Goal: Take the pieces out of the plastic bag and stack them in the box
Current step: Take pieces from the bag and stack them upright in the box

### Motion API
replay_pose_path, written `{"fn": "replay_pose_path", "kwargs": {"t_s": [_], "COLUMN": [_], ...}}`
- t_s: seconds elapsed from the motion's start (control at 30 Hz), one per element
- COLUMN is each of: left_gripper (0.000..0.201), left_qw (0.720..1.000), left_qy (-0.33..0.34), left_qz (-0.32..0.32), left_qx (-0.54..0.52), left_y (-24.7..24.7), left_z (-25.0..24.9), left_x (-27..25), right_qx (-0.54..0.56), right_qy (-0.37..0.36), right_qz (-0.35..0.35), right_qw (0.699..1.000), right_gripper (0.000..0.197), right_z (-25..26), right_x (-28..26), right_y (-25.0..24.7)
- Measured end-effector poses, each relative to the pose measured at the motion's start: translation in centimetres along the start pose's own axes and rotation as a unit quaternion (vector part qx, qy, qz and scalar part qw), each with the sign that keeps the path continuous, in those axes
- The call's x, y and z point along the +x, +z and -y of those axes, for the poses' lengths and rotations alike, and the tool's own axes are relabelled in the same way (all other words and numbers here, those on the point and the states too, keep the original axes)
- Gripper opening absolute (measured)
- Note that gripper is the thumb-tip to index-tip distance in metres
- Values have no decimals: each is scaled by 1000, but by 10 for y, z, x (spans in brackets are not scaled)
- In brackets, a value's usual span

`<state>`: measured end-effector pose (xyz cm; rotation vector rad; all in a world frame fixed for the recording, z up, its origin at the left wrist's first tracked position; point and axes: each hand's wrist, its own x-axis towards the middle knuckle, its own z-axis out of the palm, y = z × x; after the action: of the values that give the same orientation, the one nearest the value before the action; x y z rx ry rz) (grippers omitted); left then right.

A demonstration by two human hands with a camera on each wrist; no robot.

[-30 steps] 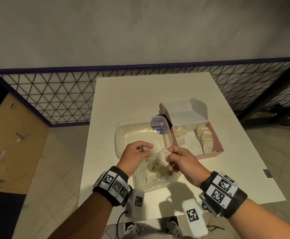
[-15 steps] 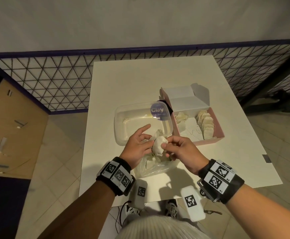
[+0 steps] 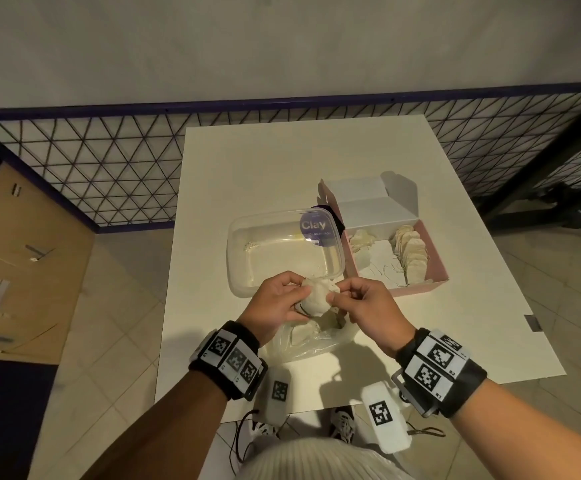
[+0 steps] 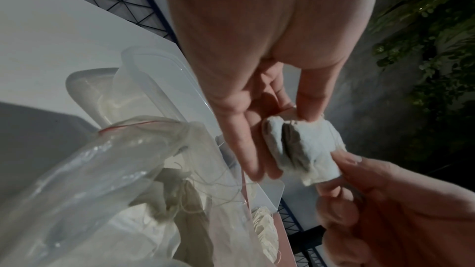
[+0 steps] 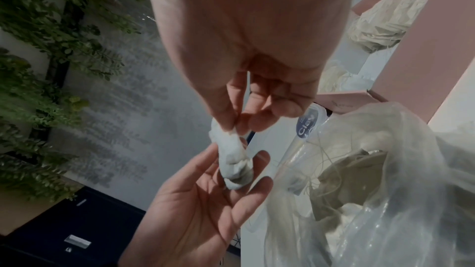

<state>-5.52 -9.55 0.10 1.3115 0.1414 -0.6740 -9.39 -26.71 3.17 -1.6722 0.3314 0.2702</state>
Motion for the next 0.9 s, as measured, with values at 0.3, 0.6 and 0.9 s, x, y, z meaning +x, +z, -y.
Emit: {"fn": "replay_pose_path", "kwargs": {"t_s": [0.3,0.6,0.9], "left_gripper": [9,18,5], "left_qw": [997,1000,993], "left_qy": [19,-13,37], "left_qz": [-52,14,-28], "left_qx": [44,3,104], "left_y": [-6,-1,-18], "left_z": [-1,3,8], "left_x": [8,-3,-1], "right_qx": [-76,-136,-134], "right_qy": [-19,-44,-24], "right_qz": [117,21,-3], "right_qw": [990,990,991], "right_gripper": [3,5,15], "right_z": [5,-3,-11], "right_x": [-1,16,26], "right_y": [4,8,9]}}
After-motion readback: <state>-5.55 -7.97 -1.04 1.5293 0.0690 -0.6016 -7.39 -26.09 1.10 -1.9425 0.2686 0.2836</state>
